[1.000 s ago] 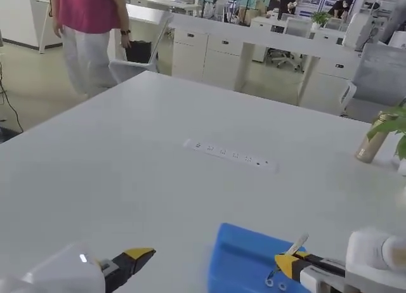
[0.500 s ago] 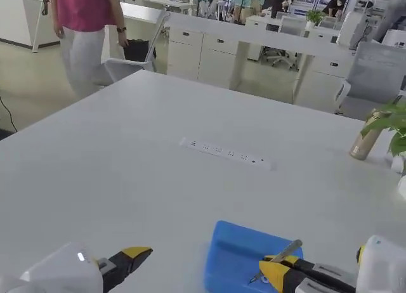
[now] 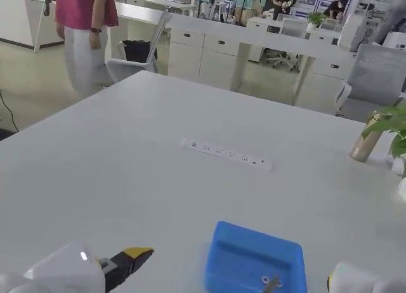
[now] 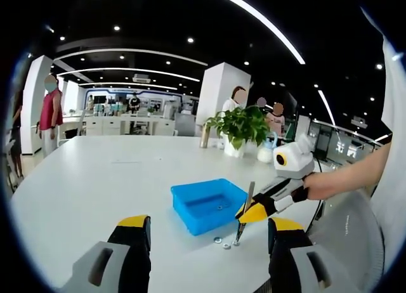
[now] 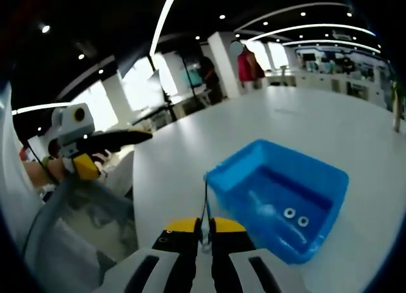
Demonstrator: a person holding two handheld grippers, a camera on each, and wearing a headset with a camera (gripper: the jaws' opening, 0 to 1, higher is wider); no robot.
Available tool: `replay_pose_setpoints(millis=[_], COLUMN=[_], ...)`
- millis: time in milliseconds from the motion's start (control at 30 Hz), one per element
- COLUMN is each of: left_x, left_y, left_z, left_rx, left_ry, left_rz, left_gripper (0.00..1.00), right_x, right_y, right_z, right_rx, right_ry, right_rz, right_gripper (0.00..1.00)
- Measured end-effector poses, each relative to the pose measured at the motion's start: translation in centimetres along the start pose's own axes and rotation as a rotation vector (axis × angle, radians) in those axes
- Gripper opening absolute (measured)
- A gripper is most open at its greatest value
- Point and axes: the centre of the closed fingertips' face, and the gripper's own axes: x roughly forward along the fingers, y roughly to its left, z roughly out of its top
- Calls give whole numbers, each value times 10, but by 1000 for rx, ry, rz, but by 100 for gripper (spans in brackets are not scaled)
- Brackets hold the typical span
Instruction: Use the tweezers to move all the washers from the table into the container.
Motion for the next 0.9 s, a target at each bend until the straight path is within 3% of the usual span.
replay_pose_setpoints(millis=[500,700,900], left_x=[0,0,0], left_y=[-1,-1,-2], left_z=[-2,-3,-3], left_rx=[2,6,10], left_ry=[11,17,19], left_rz=[-5,-5,-7], left_gripper=[76,75,75], right_x=[9,11,15], right_y=[13,21,34], right_z=[-4,-10,-19], right_rx=[-76,-176,-362], right_ry=[64,99,142], right_rz=[22,43,78], right_gripper=[4,4,4])
